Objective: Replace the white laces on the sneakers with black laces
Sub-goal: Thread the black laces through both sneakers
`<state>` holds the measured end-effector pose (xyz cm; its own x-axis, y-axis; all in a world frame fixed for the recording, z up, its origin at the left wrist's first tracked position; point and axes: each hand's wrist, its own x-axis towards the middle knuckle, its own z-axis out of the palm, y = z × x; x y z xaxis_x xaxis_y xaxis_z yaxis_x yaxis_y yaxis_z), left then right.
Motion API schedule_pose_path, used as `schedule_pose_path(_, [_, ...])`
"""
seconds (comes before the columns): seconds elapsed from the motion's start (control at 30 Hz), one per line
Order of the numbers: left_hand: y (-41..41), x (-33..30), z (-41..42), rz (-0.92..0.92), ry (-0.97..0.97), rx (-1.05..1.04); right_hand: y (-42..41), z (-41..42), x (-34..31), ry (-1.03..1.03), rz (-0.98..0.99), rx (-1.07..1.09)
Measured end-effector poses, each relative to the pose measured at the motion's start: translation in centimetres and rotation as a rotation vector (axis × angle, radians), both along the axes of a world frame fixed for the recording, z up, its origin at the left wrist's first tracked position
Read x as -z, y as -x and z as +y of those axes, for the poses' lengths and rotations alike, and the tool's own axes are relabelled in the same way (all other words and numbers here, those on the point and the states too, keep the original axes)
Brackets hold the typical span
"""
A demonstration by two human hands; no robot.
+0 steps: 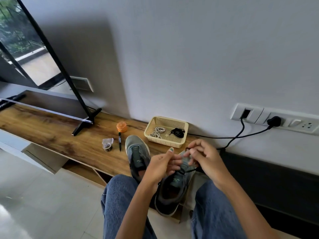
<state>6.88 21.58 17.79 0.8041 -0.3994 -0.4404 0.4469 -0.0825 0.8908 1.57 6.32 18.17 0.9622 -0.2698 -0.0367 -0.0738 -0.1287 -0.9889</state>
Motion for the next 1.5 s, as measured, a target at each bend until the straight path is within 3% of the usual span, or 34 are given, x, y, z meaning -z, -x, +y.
schedule_pose_path(0.1, [0.5,0.4,-0.6,0.142,0.104,-0.01,0.4,1.0,0.3,0.062,0.052,-0.209])
schedule_pose_path(0.2, [0.1,0.5,-0.7,0.215,0.247,-0.194,0.8,1.6,1.2,0.056,0.109,-0.299])
schedule_pose_path(0.5, [-0.2,0.3,-0.4,0.102,0.282,-0.433,2.0,3.2,3.5,0.076,0.191,-0.293])
schedule_pose_path(0.8, [1.8,0.8,0.1,-0.13,0.111,-0.311,3.7,4.3,3.9,0.148,0.183,-0.171])
schedule_pose_path(1.13, [3.1,0.0,-0.4,-0.083,0.253,-0.324,4.7,3.4,3.4,0.071,0.138,-0.045])
schedule_pose_path(1.5, [2.5,1.1,-0.9,-0.026,0.204,-0.362,4.2,3.6,5.3,0.175,0.174,-0.045])
